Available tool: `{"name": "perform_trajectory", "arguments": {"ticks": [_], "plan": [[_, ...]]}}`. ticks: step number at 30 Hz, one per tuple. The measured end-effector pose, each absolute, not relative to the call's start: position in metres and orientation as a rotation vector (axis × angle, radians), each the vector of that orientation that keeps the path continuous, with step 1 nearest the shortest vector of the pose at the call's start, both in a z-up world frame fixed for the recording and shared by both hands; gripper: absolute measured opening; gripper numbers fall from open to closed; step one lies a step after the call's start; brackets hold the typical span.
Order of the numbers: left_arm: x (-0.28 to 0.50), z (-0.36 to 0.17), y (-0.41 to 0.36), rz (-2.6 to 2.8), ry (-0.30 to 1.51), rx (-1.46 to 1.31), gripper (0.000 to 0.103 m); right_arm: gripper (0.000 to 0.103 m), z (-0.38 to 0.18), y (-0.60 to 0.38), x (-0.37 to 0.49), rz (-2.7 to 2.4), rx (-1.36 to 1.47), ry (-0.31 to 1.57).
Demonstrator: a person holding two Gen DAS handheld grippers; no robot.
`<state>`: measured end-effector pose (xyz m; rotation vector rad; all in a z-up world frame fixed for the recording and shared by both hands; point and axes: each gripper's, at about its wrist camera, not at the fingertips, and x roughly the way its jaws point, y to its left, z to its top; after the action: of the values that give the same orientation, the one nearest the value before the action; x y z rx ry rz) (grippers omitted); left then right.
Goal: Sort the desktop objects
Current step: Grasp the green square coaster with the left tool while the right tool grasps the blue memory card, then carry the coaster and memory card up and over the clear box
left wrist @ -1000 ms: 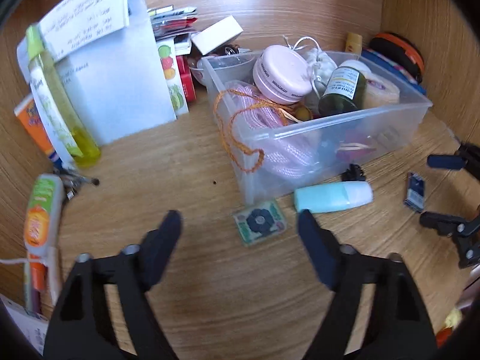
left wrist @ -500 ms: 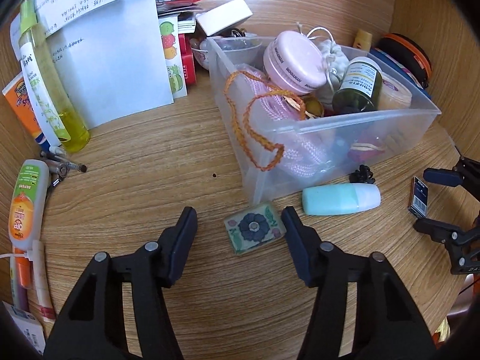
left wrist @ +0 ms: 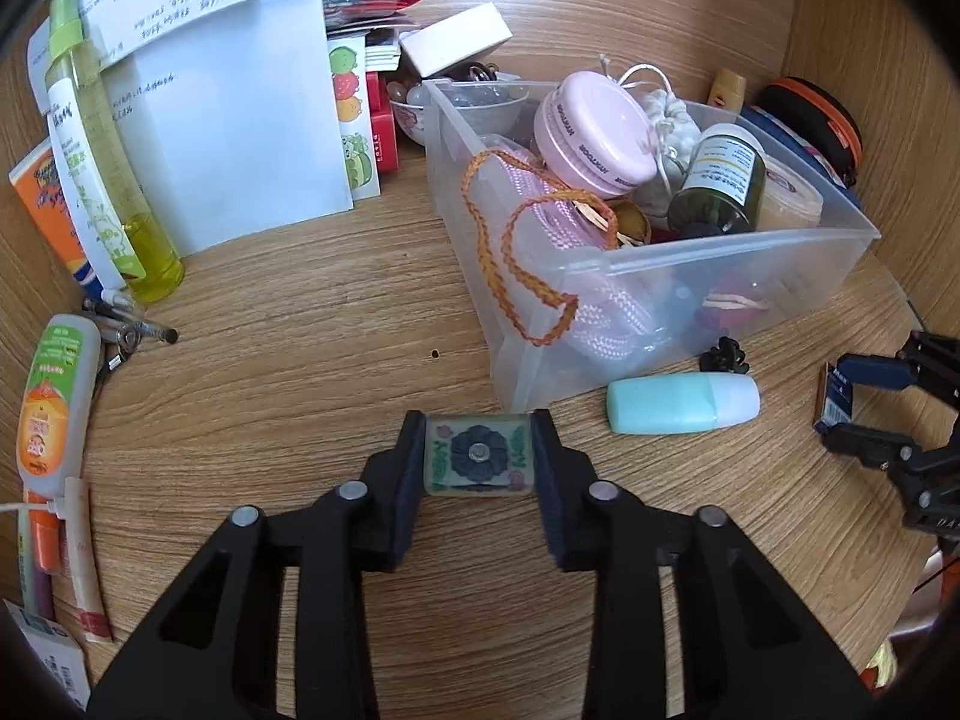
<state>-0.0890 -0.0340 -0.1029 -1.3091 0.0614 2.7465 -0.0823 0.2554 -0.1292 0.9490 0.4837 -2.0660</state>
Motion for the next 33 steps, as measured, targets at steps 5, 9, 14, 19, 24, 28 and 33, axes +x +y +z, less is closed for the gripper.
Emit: {"name": "perform_trajectory", "arguments": {"ticks": [5,9,14,19,24,28,33], "plan": [[-0.077,-0.092,-0.04,2.782,0.032,-1.246,0.033,0.044,-0.125,0.268,-0.095,-2.052,0.989,0.358],[-0.064,-0.086,-0.042,2.806,0.052,-1.236,0.033,0.044,-0.122,0.275,-0.099,-2.066,0.987,0.297],[-0.049,-0.08,-0.039,2.822,0.072,-1.198,0.033,0.044,-0.109,0.282,-0.096,-2.103,0.959,0.263],[-0.038,-0.065,-0.036,2.839,0.057,-1.115,0.033,0.044,-0.082,0.289,-0.089,-2.154,0.889,0.276],[-0.033,-0.051,-0.026,2.836,0.04,-1.041,0.033,0.044,-0.063,0.299,-0.085,-2.188,0.823,0.279],[-0.035,-0.043,-0.018,2.827,0.035,-1.001,0.033,0.044,-0.057,0.3,-0.092,-2.189,0.818,0.263],[-0.04,-0.035,-0.01,2.82,0.03,-0.972,0.033,0.044,-0.05,0.3,-0.101,-2.216,0.793,0.264]]}}
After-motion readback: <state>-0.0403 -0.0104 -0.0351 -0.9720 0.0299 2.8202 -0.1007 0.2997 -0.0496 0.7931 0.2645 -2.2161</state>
